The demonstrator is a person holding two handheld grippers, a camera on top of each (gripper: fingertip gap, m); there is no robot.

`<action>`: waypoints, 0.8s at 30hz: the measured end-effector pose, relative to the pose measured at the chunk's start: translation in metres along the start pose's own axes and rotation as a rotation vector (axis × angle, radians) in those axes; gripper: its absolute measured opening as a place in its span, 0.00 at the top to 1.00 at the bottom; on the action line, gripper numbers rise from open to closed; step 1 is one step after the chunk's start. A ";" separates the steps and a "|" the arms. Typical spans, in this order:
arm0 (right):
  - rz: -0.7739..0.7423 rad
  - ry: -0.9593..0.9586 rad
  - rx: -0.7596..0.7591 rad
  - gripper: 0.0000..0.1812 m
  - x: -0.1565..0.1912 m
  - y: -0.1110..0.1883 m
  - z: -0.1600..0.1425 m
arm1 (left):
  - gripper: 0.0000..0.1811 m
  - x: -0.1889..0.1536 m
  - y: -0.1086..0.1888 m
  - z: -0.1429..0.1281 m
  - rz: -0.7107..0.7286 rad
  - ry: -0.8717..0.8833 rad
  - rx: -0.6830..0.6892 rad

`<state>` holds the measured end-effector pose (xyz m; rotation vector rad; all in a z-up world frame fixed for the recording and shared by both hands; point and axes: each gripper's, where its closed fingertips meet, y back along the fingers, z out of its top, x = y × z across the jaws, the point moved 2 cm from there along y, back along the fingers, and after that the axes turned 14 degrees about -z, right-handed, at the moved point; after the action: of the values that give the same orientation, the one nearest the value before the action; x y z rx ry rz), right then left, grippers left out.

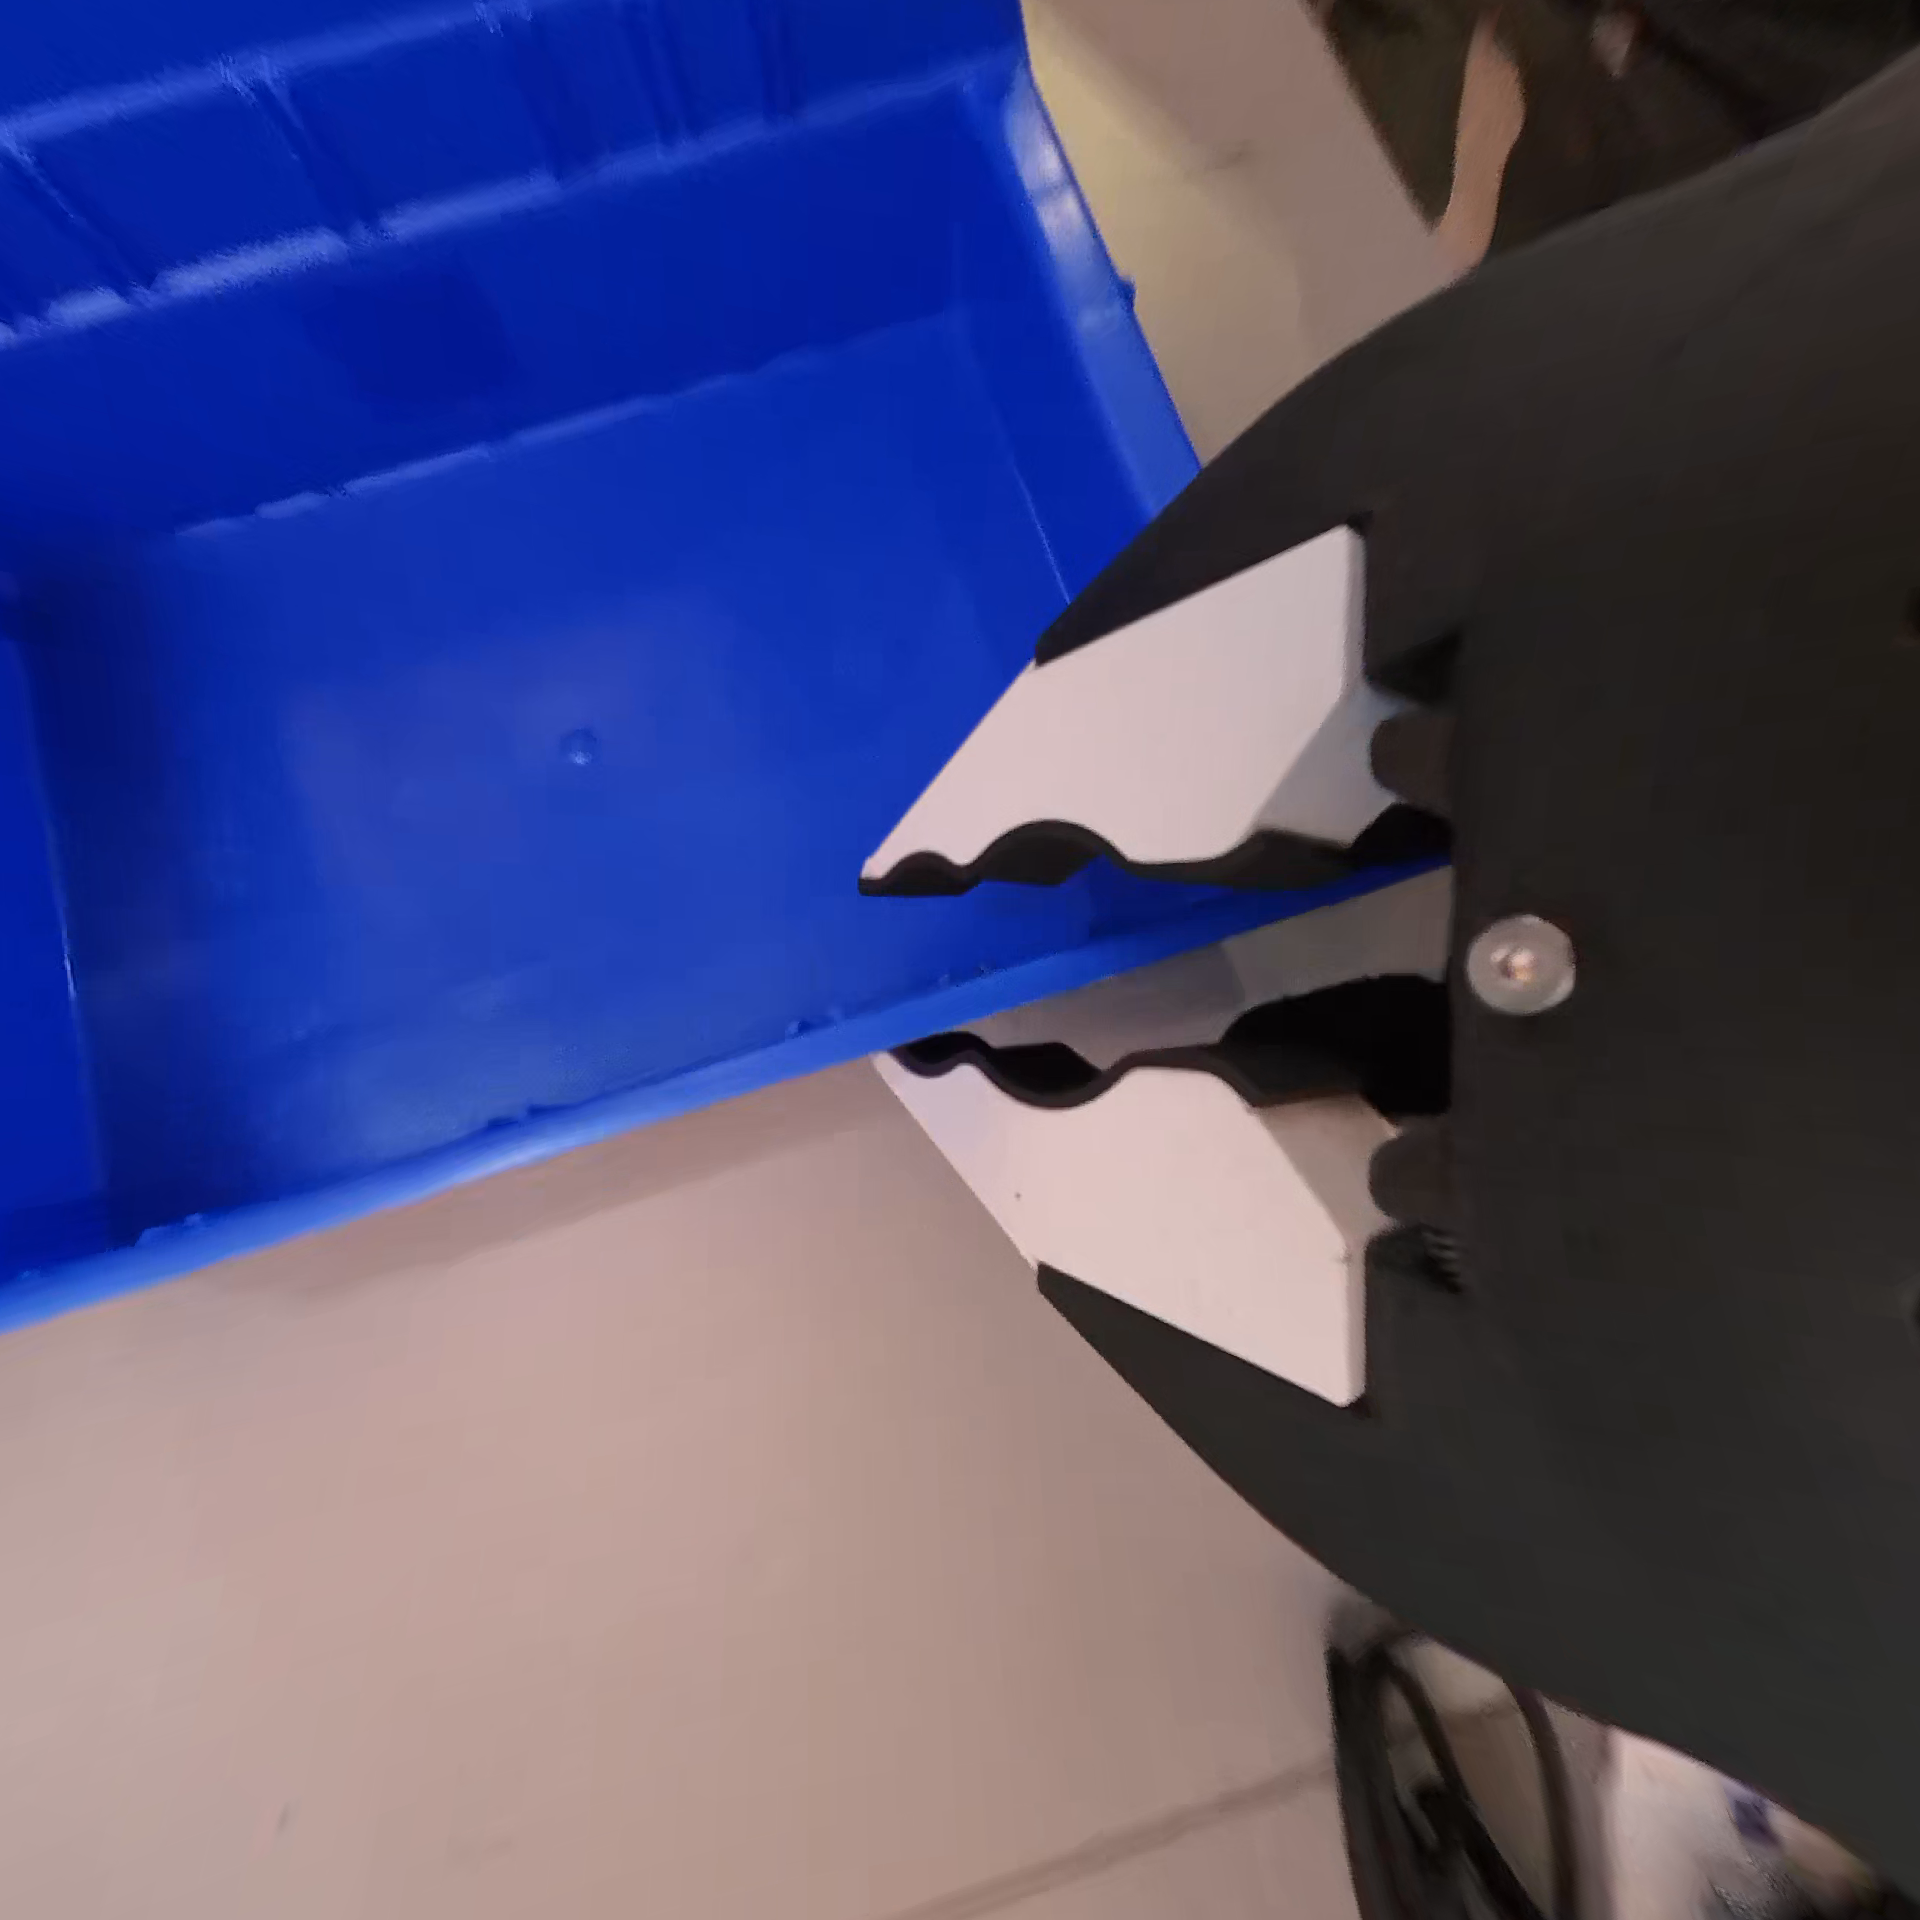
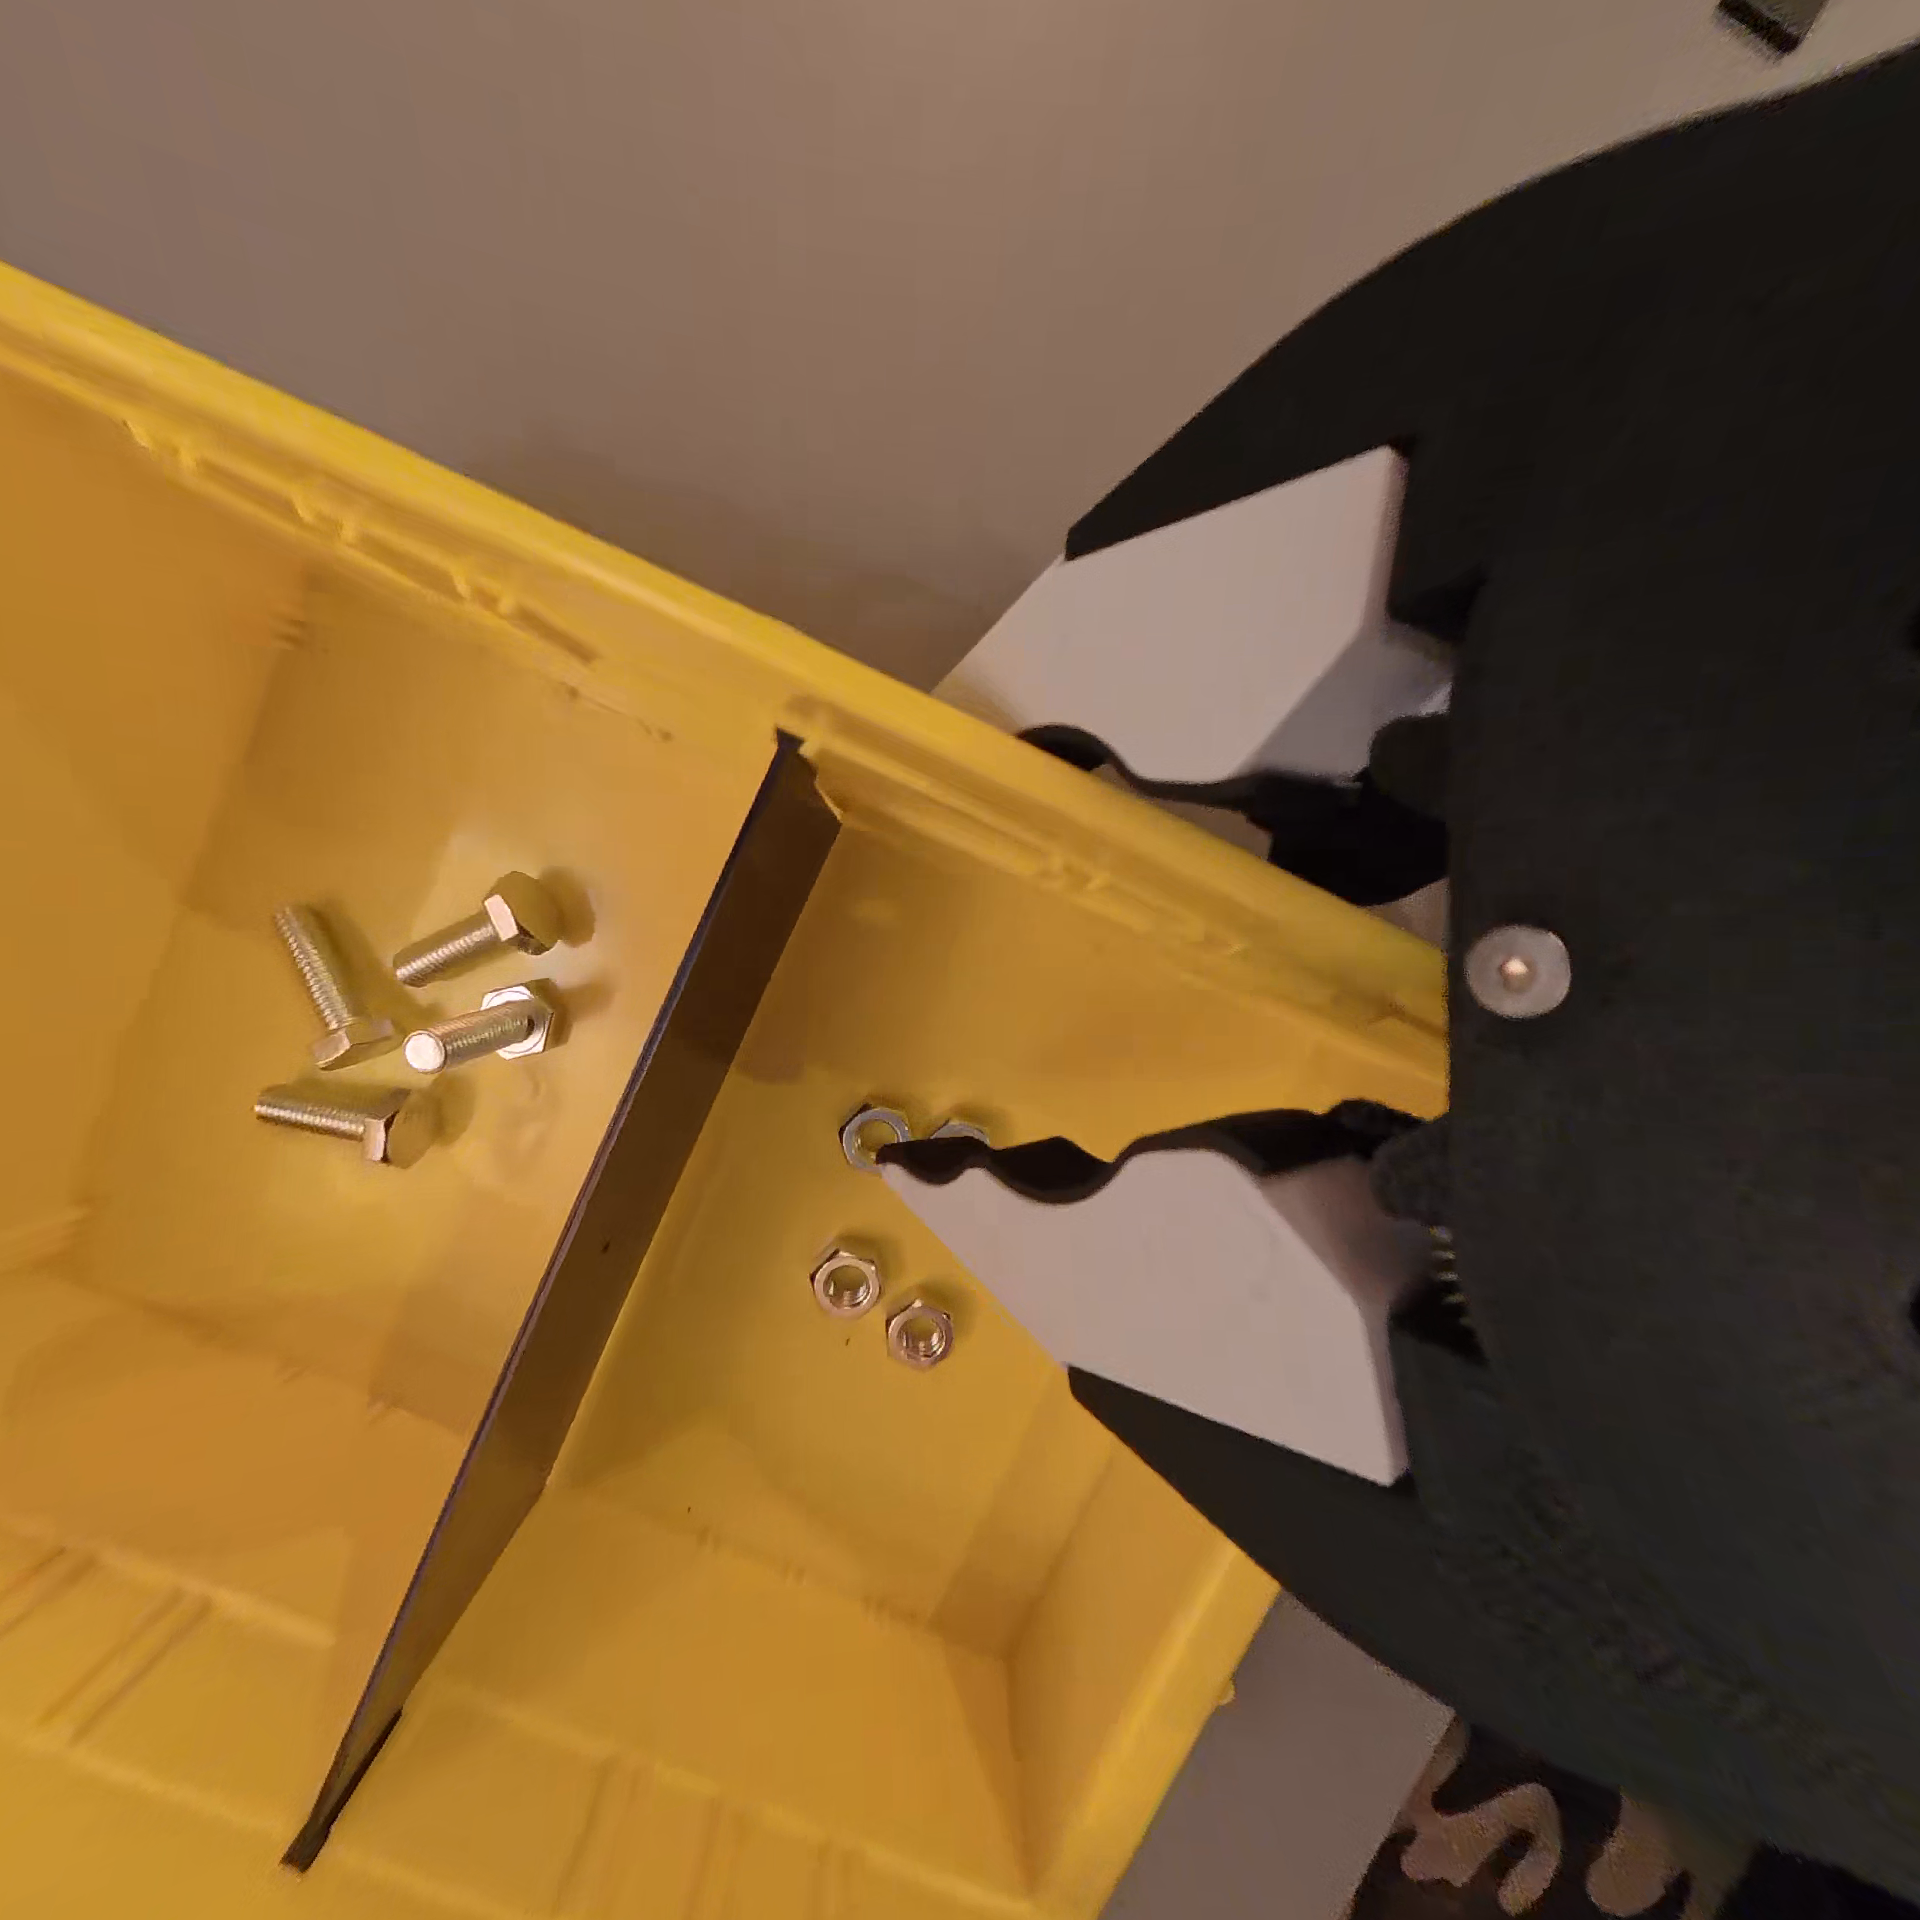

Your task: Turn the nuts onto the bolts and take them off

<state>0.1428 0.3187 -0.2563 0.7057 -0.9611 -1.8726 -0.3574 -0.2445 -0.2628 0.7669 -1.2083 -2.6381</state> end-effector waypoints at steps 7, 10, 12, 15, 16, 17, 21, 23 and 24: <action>0.055 0.030 -0.036 0.66 0.030 -0.007 0.012 | 0.95 0.002 -0.007 0.002 -0.025 -0.059 -0.014; 0.098 0.013 -0.061 0.64 0.050 -0.010 0.022 | 0.98 -0.003 -0.009 0.005 -0.018 -0.107 -0.023; 0.114 0.020 -0.077 0.63 0.066 -0.013 0.029 | 0.99 -0.006 -0.009 0.007 -0.020 -0.136 -0.051; 0.165 0.029 -0.090 0.60 0.096 -0.015 0.040 | 0.99 -0.009 -0.003 0.015 -0.045 -0.137 -0.147; 0.189 0.020 -0.094 0.59 0.108 -0.016 0.044 | 0.99 -0.011 0.002 0.019 -0.045 -0.138 -0.178; 0.221 0.010 -0.100 0.55 0.121 -0.016 0.049 | 0.99 -0.014 0.007 0.024 -0.049 -0.136 -0.212; 0.341 -0.023 -0.121 0.49 0.178 -0.017 0.069 | 0.99 -0.028 0.030 0.044 -0.090 -0.144 -0.369; 0.397 -0.032 -0.133 0.45 0.210 -0.019 0.078 | 0.99 -0.033 0.042 0.052 -0.119 -0.143 -0.445; 0.423 -0.039 -0.138 0.43 0.227 -0.019 0.083 | 0.99 -0.035 0.048 0.055 -0.127 -0.141 -0.476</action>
<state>-0.0307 0.1496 -0.2473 0.3500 -0.9133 -1.5631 -0.3596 -0.2284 -0.1832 0.5930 -0.5221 -2.9475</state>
